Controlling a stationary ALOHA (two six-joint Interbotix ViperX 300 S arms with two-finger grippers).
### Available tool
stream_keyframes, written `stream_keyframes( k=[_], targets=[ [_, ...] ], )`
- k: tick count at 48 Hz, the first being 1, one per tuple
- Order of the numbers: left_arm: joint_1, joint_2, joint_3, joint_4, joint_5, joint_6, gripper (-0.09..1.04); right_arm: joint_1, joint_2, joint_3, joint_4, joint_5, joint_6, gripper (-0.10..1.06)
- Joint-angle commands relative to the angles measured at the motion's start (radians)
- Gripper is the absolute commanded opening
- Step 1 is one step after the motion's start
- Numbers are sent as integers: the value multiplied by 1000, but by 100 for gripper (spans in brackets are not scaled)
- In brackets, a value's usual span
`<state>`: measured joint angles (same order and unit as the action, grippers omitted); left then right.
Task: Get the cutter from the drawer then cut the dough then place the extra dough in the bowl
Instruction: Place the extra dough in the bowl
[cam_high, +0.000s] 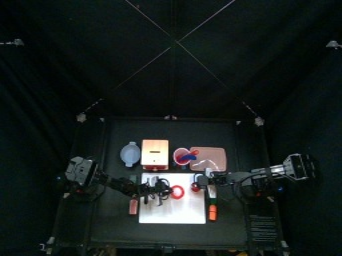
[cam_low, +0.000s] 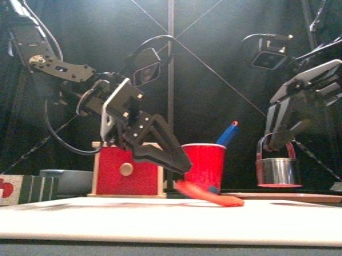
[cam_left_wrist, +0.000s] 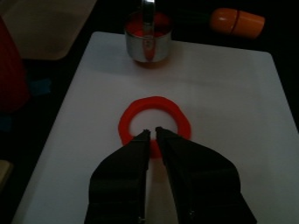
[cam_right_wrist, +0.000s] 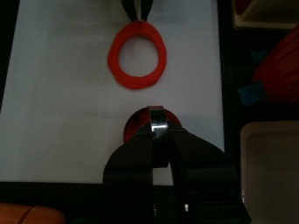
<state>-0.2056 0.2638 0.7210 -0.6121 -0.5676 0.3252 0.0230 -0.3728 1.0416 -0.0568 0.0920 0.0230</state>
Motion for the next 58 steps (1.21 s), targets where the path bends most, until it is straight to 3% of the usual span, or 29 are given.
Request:
stream_keyframes(
  k=[1,14,22,31,44,58],
  targets=[
    [3,-21,-6,-2,-3,-2,63,-5,17,-11,61,-14,2,41],
    [32,3,-17,3,-2,8,80,-2,32,-26,112,-17,2,65],
    [57,34,-35,32,6,5,92,3,31,-58,140,-12,2,69],
    [91,74,-74,32,72,0,93,3,31,-80,149,-3,2,69],
    [135,81,-106,-26,227,-2,85,5,34,-72,166,-3,2,69],
    [110,74,-103,32,279,6,54,3,34,-69,166,-3,2,69]
  ],
)
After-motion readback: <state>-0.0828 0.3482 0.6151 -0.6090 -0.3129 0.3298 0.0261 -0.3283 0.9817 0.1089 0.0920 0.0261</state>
